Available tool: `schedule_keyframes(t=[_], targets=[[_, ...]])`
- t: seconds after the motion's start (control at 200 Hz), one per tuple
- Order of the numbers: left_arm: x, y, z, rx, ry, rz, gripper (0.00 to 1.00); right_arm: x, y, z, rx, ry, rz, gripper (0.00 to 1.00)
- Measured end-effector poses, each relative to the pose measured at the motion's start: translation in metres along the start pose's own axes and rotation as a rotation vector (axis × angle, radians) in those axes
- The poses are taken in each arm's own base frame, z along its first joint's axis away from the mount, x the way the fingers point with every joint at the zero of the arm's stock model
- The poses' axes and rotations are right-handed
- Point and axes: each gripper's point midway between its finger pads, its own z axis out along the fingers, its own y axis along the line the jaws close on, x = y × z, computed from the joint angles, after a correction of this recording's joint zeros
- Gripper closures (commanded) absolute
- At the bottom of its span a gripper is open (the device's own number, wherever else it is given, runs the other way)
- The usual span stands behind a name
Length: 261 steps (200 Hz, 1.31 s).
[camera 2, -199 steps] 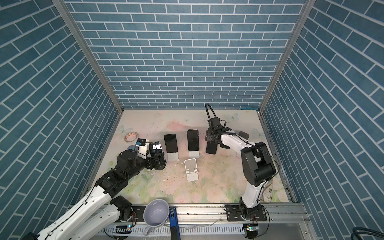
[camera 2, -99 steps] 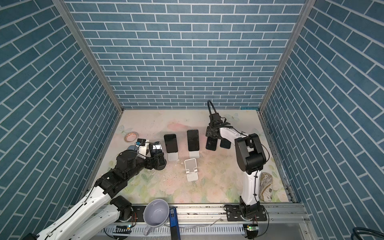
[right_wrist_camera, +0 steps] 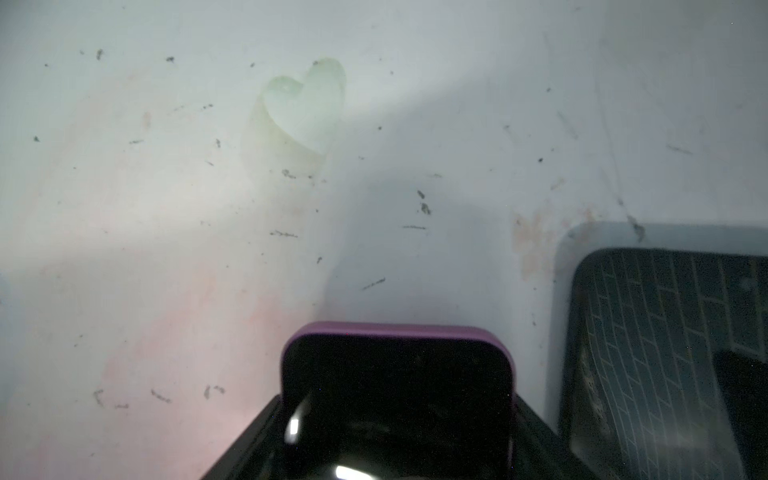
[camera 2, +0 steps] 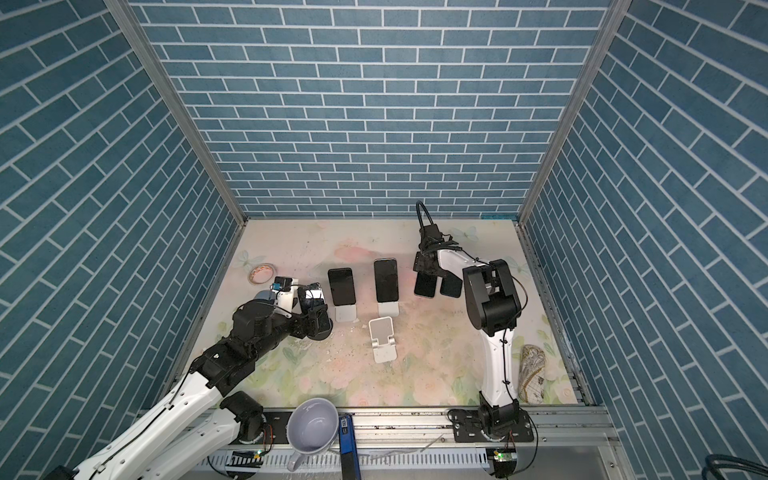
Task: Remove the phone from the phone stand
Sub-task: 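Carry the purple phone farther away and lower it beside the black phone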
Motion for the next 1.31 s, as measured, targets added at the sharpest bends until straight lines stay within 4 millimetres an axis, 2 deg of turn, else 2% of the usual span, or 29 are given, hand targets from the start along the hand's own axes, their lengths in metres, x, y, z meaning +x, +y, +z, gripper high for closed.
schedule_keyframes(t=[0.21, 0.65, 1.305], targets=[[-0.001, 0.000, 0.000, 0.001, -0.003, 0.009, 0.00, -0.002, -0.005, 0.001, 0.026, -0.012, 0.021, 0.37], [-0.002, -0.001, 0.000, 0.003, -0.009, 0.021, 0.00, -0.006, -0.007, 0.005, 0.048, -0.024, 0.026, 0.23], [-0.019, -0.001, -0.009, -0.001, -0.086, 0.016, 0.00, -0.009, -0.006, 0.006, 0.047, -0.035, 0.023, 0.13]])
